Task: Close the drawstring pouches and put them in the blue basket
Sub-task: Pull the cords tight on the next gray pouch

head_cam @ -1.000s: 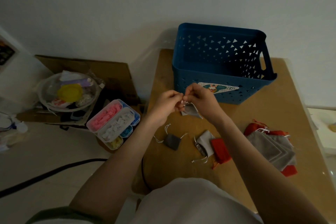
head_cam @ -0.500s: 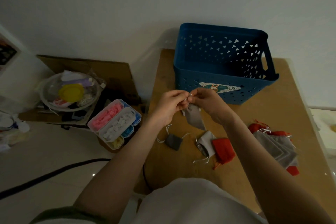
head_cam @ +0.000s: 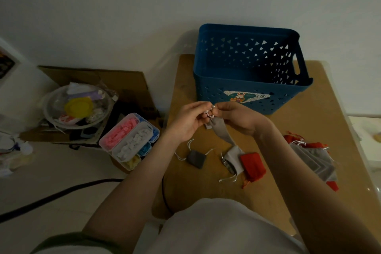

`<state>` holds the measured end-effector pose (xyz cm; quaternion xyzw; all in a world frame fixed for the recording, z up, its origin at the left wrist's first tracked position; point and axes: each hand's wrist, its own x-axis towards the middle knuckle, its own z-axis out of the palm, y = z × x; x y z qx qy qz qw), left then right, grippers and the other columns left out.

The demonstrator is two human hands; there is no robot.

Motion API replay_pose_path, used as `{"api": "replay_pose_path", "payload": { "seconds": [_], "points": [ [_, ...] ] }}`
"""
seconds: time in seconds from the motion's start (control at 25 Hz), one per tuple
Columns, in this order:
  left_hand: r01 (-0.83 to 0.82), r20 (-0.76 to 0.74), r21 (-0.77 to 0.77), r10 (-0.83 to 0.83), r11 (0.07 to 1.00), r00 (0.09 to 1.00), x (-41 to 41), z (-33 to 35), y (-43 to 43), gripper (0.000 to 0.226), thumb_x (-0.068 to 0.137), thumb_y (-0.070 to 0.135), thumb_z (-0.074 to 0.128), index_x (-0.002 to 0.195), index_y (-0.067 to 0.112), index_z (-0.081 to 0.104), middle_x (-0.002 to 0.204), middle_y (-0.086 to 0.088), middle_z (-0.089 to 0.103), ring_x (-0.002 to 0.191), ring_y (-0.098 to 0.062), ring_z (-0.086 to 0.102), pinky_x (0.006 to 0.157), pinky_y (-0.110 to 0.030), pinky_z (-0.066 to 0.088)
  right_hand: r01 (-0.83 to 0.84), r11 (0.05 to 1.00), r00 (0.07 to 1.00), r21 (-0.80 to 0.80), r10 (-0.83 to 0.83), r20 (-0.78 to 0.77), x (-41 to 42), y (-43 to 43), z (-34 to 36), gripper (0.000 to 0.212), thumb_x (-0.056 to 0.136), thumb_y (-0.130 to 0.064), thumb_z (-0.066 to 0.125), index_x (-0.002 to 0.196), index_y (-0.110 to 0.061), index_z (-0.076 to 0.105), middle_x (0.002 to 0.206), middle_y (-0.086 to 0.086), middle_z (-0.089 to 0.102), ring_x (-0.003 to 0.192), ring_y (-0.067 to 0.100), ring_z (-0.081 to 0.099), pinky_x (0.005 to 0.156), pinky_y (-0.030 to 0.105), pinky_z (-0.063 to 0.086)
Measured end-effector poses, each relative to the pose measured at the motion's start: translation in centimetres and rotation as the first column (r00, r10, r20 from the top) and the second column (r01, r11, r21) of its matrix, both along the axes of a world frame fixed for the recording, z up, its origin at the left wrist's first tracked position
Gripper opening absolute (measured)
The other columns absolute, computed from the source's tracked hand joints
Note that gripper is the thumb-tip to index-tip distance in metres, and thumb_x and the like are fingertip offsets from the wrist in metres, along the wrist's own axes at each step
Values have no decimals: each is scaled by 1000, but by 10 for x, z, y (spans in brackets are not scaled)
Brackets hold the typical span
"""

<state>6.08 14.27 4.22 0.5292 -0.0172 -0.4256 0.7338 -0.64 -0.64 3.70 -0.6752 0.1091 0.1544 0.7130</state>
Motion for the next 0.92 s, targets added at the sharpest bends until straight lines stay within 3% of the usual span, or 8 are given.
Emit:
{"api": "replay_pose_path", "payload": {
  "seconds": [0.2,0.36,0.64,0.8,0.92],
  "points": [
    [103,-40,-46,-105,994,994,5,0,9,11,93,6,52,89,6,63,64,2,61,57,-4,56,54,-15,50,-4,969,1000,248,7,-8,0,3,-8,21,86,-17,50,93,0,58,78,5,68,71,13,64,70,23,52],
    [213,53,-1,-212,977,976,14,1,13,11,92,2,52,91,8,61,72,1,62,61,-5,56,60,-17,52,21,975,1000,220,-19,-10,2,4,-12,14,92,-10,47,88,-4,58,76,4,69,72,14,65,71,24,52],
    [355,164,94,-366,930,916,24,7,13,11,91,2,54,87,10,59,74,0,60,63,-5,57,60,-17,51,-40,994,999,103,36,39,2,-1,-10,15,92,-15,49,83,-11,60,79,1,67,77,14,61,78,28,45],
    [348,303,285,-428,893,851,22,7,12,12,88,0,60,82,11,57,76,-1,60,66,-8,54,63,-19,49,-35,995,999,97,33,25,2,0,-22,19,94,-16,50,79,-14,61,82,7,62,85,24,53,82,35,40],
    [283,454,413,-465,866,760,18,9,13,11,88,6,63,82,14,57,77,2,59,68,-3,55,64,-18,45,-5,995,1000,98,5,-2,2,1,-17,19,96,-14,46,82,-12,58,81,6,58,78,17,54,76,27,43]
  ]
}}
